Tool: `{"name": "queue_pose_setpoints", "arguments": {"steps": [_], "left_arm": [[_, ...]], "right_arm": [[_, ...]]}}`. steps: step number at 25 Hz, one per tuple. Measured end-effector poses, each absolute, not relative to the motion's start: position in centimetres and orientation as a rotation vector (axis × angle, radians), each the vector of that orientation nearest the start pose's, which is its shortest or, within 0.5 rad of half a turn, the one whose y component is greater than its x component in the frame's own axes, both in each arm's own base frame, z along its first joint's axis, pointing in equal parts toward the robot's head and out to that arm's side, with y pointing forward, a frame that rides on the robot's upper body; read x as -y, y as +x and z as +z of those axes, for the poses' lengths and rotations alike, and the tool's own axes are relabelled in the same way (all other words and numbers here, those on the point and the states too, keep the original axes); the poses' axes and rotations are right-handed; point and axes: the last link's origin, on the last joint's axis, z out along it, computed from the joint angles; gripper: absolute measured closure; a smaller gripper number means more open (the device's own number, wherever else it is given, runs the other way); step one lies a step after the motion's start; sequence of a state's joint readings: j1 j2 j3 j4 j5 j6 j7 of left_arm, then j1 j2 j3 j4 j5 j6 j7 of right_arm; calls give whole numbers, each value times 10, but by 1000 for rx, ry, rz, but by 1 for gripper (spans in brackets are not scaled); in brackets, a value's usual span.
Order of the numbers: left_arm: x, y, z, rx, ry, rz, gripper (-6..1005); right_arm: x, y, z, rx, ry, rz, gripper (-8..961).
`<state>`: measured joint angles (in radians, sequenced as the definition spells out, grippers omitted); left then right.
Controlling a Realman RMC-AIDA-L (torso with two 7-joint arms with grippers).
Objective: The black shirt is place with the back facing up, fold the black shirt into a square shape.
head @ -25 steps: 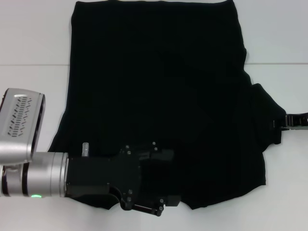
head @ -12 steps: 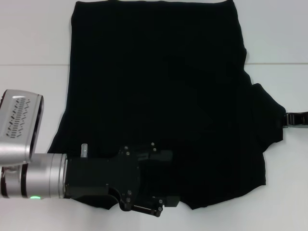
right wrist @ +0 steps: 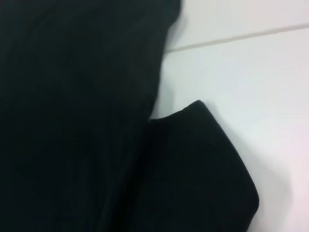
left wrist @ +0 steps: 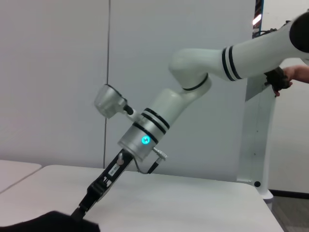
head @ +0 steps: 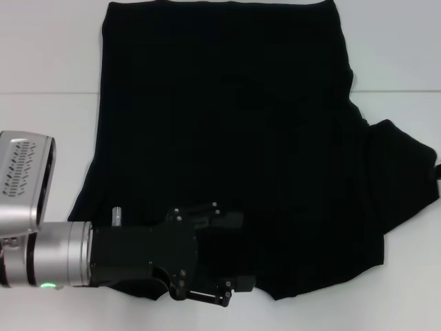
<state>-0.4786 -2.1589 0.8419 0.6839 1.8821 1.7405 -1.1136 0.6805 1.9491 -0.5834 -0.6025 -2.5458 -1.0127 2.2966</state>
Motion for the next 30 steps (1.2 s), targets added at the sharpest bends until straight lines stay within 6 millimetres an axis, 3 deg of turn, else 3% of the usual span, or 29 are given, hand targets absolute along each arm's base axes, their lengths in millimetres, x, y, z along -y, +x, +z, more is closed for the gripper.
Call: {"name": "queue_pose_setpoints", "arguments": {"steps": [8, 17, 25, 30], "left_arm": [[-286, -224, -35, 184, -2897, -954, 67], [-286, -224, -35, 185, -2903, -947, 67], [-288, -223, -34, 179, -2906, -939, 67], [-289, -224, -34, 179, -2903, -932, 67]], "right_arm": [[-399, 353, 73, -1500, -1900, 151, 953], [-406, 356, 78, -1463, -1843, 165, 954], [-412, 349, 77, -1437, -1854, 171, 954], [-423, 329, 72, -1416, -1912, 222, 954]]}}
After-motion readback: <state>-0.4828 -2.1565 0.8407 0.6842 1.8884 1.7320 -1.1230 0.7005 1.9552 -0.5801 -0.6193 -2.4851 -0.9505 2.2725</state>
